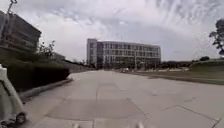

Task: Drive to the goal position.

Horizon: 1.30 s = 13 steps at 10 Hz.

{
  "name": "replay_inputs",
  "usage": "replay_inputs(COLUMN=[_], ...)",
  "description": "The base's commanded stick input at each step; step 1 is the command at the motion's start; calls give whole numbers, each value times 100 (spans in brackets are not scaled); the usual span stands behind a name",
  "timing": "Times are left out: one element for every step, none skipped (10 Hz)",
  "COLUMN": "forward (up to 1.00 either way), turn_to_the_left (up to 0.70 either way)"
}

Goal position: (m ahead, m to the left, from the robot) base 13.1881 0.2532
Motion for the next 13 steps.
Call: replay_inputs(forward=[60,61,70,70,70,70,70,70,70,70,70,70,70], turn_to_the_left=[-10,-11,-14,-11,0,0,0,0,0,0,0,0,0])
